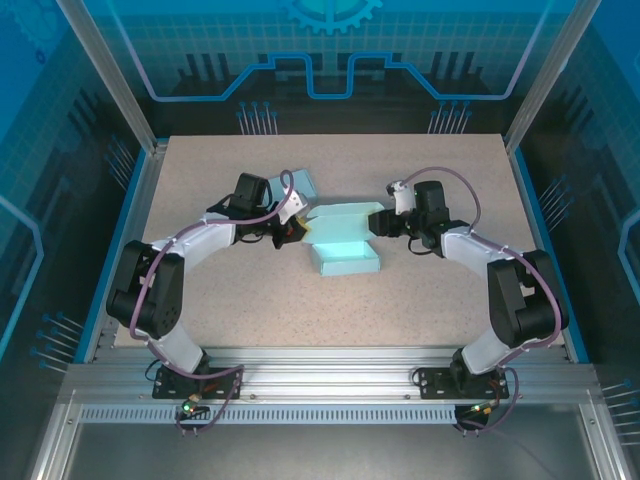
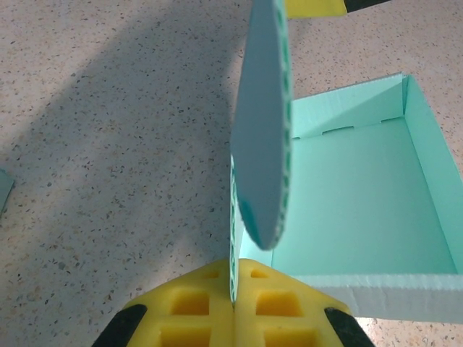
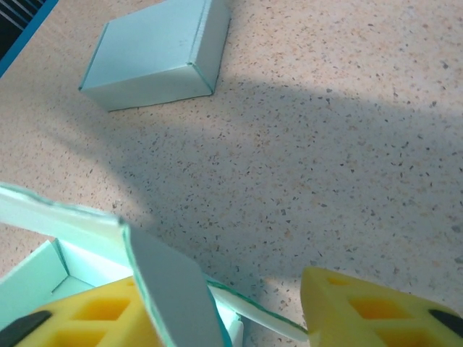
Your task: Fold the paper box
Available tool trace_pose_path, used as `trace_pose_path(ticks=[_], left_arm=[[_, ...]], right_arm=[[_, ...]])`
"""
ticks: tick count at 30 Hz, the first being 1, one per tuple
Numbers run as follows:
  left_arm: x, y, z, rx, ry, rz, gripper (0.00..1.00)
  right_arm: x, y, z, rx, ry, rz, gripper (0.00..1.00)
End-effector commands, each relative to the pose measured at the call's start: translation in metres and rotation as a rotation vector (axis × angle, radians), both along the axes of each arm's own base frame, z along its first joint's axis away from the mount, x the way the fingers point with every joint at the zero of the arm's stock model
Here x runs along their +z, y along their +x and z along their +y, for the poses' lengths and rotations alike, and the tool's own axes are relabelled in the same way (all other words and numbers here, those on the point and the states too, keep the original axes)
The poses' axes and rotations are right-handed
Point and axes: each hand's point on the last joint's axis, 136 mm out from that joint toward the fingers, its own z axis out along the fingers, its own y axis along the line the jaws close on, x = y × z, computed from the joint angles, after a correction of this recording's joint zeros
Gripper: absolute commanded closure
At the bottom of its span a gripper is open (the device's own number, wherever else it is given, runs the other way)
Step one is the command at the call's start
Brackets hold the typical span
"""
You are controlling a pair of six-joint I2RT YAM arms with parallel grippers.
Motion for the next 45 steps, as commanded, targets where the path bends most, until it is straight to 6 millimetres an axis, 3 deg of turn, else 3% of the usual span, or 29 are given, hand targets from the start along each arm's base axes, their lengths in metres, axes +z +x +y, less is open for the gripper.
trace_pose_path(ticks=[1, 6, 11, 14, 15, 20, 29, 39, 45], left_arm=[[0.016, 0.007, 0.002, 0.027, -0.018, -0.043, 1.0], [0.022, 0.015, 0.006, 0.125, -0.019, -0.05, 1.0], [0.032, 0.015, 0.001, 0.217, -0.017, -0.109, 1.0], [0.039, 0.017, -0.001, 0.289, -0.036, -0.125, 1.0], [0.042, 0.019, -0.002, 0.317, -0.045, -0.13, 1.0], [0.049, 0.022, -0.011, 0.454, -0.094, -0.139, 1.0], [0.03, 0.031, -0.026, 0.667, -0.189, -0.029, 1.0], [0.032, 0.032, -0.049, 0.681, -0.306, 0.058, 0.89], [0.021, 0.026, -0.06, 0.668, -0.306, 0.094, 0.86]], right_arm=[[-0.002, -0.009, 0.008, 0.016, 0.006, 0.006, 0.55], [0.001, -0.012, 0.001, -0.078, -0.058, 0.012, 0.65], [0.012, -0.02, 0.018, -0.099, -0.095, -0.02, 0.71], [0.012, -0.024, 0.018, -0.164, -0.158, -0.014, 0.76], [0.025, -0.018, 0.021, -0.185, -0.156, -0.04, 0.78], [0.034, -0.019, 0.021, -0.311, -0.168, -0.043, 0.81], [0.033, -0.022, 0.039, -0.342, -0.169, -0.089, 0.92], [0.033, -0.02, 0.054, -0.338, -0.167, -0.149, 0.99], [0.03, -0.016, 0.061, -0.323, -0.168, -0.167, 1.0]])
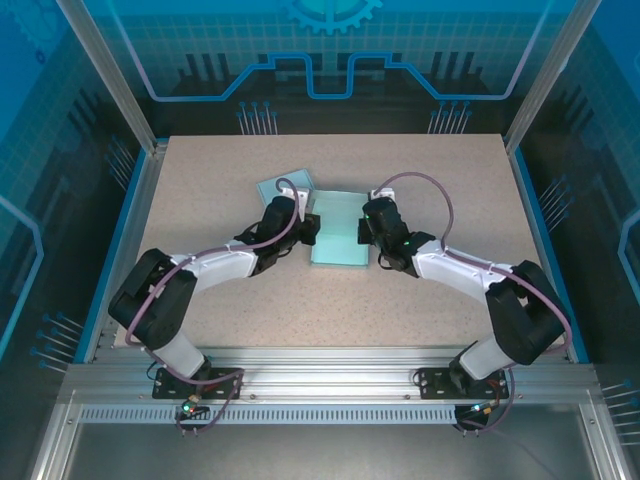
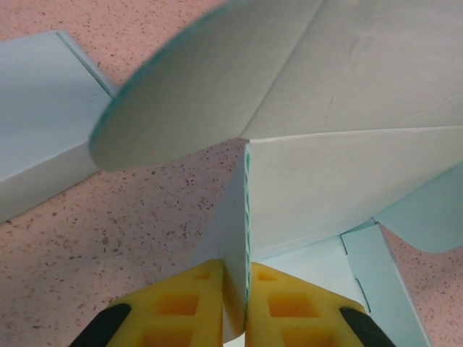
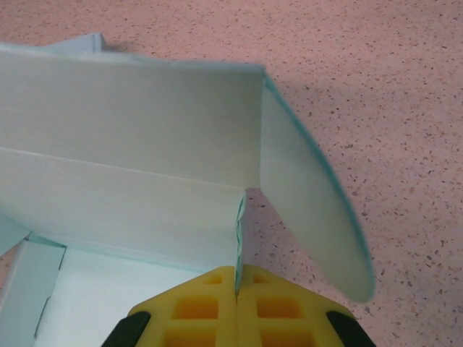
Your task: Fold the paper box
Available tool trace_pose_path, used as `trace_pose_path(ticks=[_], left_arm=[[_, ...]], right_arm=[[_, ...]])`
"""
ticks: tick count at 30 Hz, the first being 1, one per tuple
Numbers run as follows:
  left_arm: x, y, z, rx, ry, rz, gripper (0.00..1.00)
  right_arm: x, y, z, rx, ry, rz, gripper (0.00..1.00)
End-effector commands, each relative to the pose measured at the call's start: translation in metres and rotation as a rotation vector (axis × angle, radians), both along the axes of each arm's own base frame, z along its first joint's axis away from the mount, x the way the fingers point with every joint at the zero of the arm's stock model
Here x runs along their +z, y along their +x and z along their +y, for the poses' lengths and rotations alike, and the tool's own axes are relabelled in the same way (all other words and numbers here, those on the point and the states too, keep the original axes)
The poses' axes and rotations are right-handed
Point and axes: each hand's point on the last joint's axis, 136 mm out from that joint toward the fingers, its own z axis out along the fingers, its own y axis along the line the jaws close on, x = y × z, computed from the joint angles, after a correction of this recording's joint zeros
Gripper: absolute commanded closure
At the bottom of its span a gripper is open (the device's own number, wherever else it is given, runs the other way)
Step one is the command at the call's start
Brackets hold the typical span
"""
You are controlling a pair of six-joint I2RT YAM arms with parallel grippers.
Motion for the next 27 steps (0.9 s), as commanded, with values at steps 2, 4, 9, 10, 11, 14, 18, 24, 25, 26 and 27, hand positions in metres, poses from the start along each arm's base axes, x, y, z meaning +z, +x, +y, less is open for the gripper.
trace_pose_path(ticks=[2, 4, 9, 10, 11, 14, 18, 24, 25, 26, 27], left_arm=[[0.017, -0.011, -0.04, -0.108, -0.117, -0.022, 0.87], [0.01, -0.012, -0.038, -0.099, -0.109, -0.01, 0.92], [0.005, -0.015, -0.04, -0.09, -0.147, 0.01, 0.93], [0.005, -0.016, -0.041, -0.093, -0.161, 0.012, 0.91], [0.005, -0.017, -0.042, -0.093, -0.172, 0.016, 0.89], [0.003, -0.021, -0.048, -0.104, -0.194, 0.03, 0.86], [-0.004, -0.03, -0.057, -0.113, -0.2, 0.053, 0.88], [-0.019, -0.041, -0.056, -0.107, -0.21, 0.09, 0.9], [-0.02, -0.043, -0.056, -0.108, -0.213, 0.092, 0.9], [-0.022, -0.045, -0.055, -0.108, -0.214, 0.096, 0.9], [-0.024, -0.047, -0.054, -0.11, -0.214, 0.099, 0.9]], right_arm=[[0.01, -0.003, 0.043, 0.126, 0.078, -0.047, 1.0], [0.007, -0.004, 0.042, 0.128, 0.077, -0.043, 1.0], [-0.002, -0.012, 0.041, 0.131, 0.082, -0.031, 1.0], [-0.004, -0.014, 0.041, 0.13, 0.081, -0.03, 1.0], [-0.005, -0.015, 0.041, 0.13, 0.081, -0.03, 1.0], [-0.009, -0.021, 0.04, 0.123, 0.076, -0.035, 1.0], [-0.018, -0.027, 0.038, 0.114, 0.072, -0.028, 1.0], [-0.027, -0.038, 0.035, 0.107, 0.067, -0.015, 1.0], [-0.028, -0.04, 0.035, 0.107, 0.065, -0.015, 1.0], [-0.029, -0.042, 0.035, 0.109, 0.061, -0.016, 1.0], [-0.03, -0.045, 0.035, 0.111, 0.055, -0.014, 1.0]])
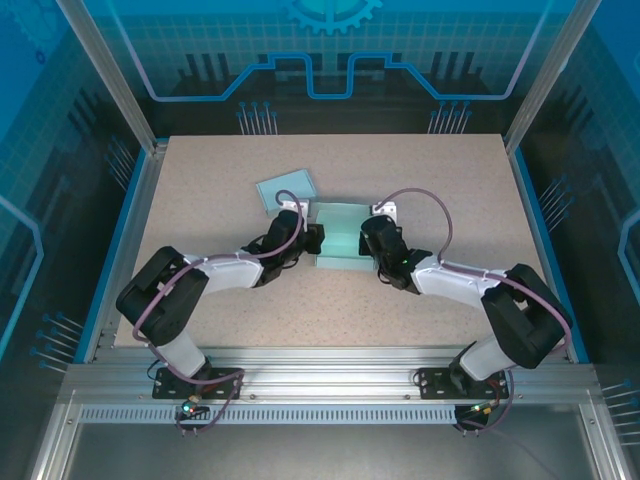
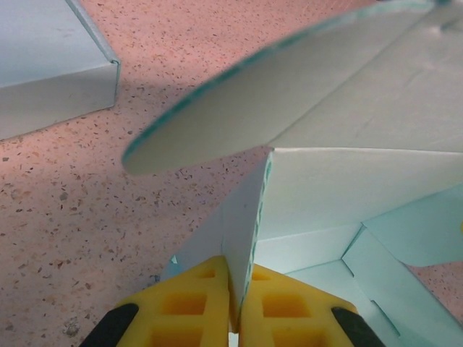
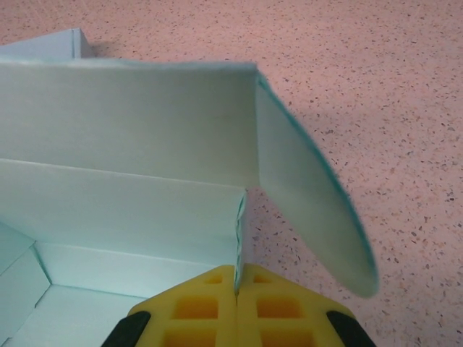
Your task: Fold the paper box
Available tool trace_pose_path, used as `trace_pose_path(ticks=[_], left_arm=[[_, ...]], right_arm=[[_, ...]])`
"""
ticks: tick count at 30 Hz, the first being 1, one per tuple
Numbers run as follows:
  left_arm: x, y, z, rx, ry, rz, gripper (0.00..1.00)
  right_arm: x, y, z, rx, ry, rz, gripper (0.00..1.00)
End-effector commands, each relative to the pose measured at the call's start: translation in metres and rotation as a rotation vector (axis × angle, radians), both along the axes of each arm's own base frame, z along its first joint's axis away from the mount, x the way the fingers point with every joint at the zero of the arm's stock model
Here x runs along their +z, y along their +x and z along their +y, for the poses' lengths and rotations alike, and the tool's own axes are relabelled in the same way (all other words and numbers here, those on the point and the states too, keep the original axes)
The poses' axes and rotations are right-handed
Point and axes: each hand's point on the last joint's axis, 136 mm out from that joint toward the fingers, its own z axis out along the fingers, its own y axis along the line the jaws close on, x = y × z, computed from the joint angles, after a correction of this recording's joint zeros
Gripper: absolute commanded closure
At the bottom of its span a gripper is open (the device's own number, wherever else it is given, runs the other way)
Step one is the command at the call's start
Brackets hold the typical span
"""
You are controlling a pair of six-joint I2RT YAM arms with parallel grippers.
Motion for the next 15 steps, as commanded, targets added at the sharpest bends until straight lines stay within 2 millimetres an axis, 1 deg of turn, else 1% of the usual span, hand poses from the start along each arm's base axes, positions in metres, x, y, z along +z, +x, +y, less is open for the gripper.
trace_pose_path(ticks=[1, 10, 14, 15], left_arm=[[-0.002, -0.034, -0.041, -0.165, -0.107, 0.045, 0.9], [-0.025, -0.054, -0.031, -0.178, -0.119, 0.058, 0.9], [-0.031, -0.06, -0.025, -0.179, -0.095, 0.049, 0.9], [-0.032, -0.061, -0.025, -0.184, -0.085, 0.046, 0.9]], right_arm=[[-0.013, -0.028, 0.042, 0.159, 0.067, 0.057, 1.0], [-0.042, -0.053, 0.035, 0.144, 0.042, 0.098, 1.0], [-0.05, -0.066, 0.032, 0.153, 0.023, 0.091, 1.0], [-0.048, -0.065, 0.033, 0.154, 0.036, 0.073, 1.0]])
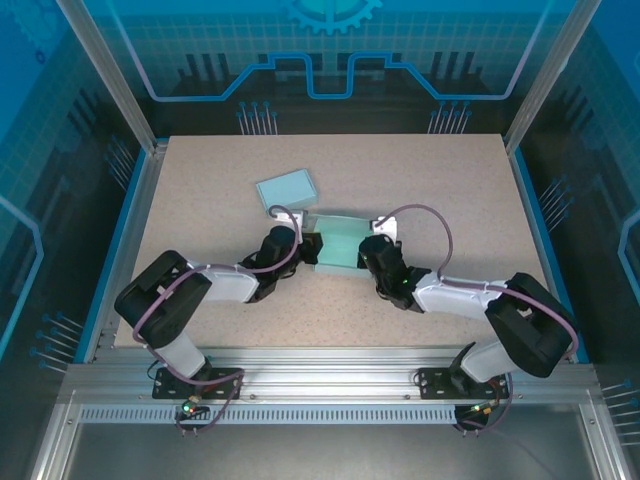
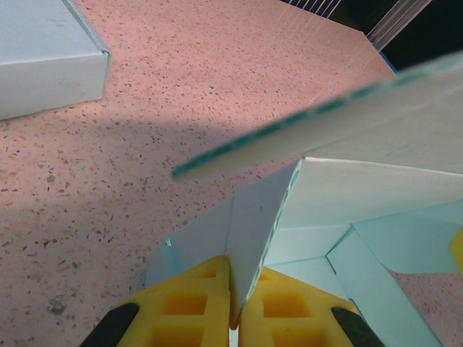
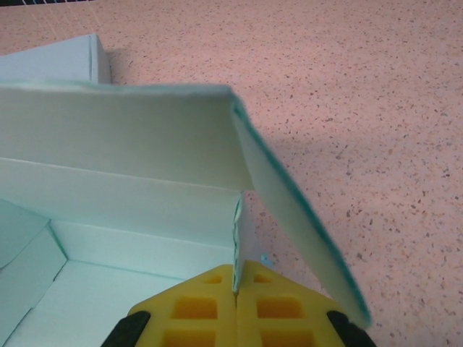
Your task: Fold the paper box
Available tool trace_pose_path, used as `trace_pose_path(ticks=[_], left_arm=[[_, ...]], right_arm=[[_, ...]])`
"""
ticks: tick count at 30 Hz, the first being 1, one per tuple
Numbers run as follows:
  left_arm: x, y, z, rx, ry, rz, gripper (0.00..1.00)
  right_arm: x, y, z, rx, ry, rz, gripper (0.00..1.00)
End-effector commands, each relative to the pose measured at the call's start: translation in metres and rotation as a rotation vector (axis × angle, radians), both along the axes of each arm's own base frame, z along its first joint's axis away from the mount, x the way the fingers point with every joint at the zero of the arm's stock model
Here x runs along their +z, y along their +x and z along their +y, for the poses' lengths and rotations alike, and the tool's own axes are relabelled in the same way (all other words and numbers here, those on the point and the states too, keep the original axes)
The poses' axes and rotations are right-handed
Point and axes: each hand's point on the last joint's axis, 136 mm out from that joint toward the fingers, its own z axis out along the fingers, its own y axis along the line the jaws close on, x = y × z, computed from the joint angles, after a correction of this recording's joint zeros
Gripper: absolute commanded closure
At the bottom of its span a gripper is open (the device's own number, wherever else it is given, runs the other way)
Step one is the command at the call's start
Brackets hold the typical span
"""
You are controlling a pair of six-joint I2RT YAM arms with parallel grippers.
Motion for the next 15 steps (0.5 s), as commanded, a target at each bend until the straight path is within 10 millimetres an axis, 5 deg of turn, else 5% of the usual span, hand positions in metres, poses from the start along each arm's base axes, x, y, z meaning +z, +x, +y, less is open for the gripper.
trace_pose_path(ticks=[1, 15], left_arm=[[-0.028, -0.043, -0.028, -0.184, 0.01, 0.109, 0.9], [-0.051, -0.054, -0.012, -0.156, 0.072, 0.108, 0.89]], right_arm=[[-0.043, -0.038, 0.028, 0.167, 0.008, 0.138, 1.0], [-0.062, -0.052, 0.023, 0.122, -0.019, 0.146, 1.0]])
